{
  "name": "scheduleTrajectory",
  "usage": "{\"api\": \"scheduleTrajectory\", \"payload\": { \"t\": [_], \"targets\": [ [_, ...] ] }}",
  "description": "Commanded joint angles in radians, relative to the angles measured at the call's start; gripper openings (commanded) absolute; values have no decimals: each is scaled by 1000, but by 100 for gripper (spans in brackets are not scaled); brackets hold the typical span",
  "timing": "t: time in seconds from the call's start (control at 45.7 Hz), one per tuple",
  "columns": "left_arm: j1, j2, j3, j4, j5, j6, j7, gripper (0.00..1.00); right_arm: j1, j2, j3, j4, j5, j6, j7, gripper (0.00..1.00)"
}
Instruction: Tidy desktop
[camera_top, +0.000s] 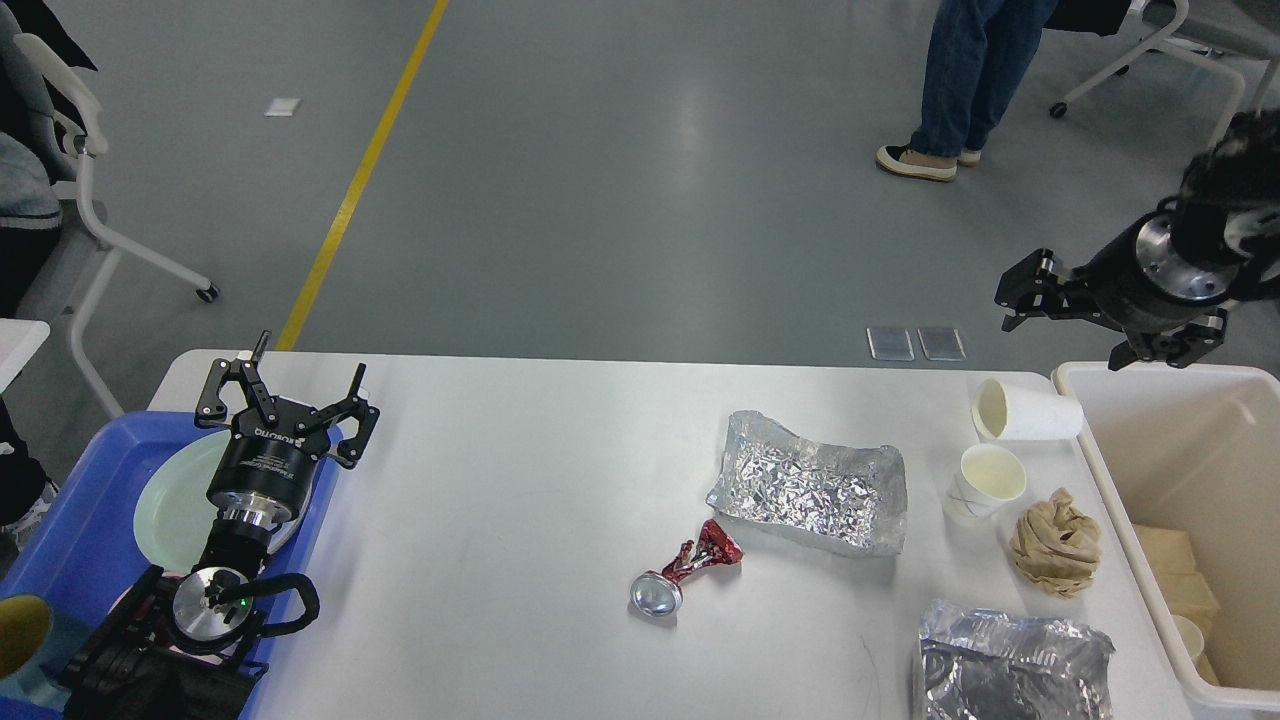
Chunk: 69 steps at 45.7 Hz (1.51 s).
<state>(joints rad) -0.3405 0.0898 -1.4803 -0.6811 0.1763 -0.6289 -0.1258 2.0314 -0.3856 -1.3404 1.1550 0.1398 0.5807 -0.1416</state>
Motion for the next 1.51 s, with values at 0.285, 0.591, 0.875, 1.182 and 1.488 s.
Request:
{"api": "scheduleTrajectory", "payload": {
  "t": [0.285,0.591,0.875,1.182,1.488],
  "targets": [
    [0,1,0,0,0,0,0,96,440,45,-48,284,-23,274,-1,100],
    [0,1,0,0,0,0,0,96,471,39,-48,342,-29,255,-1,100],
    [0,1,0,0,0,0,0,96,328,45,-51,325,-31,19,-3,100],
    [0,1,0,0,0,0,0,96,-86,73,-2,143,-26,-200,-3,100],
    [0,1,0,0,0,0,0,96,-496,77,87,-222,-8,-239,-4,100]
  ]
}}
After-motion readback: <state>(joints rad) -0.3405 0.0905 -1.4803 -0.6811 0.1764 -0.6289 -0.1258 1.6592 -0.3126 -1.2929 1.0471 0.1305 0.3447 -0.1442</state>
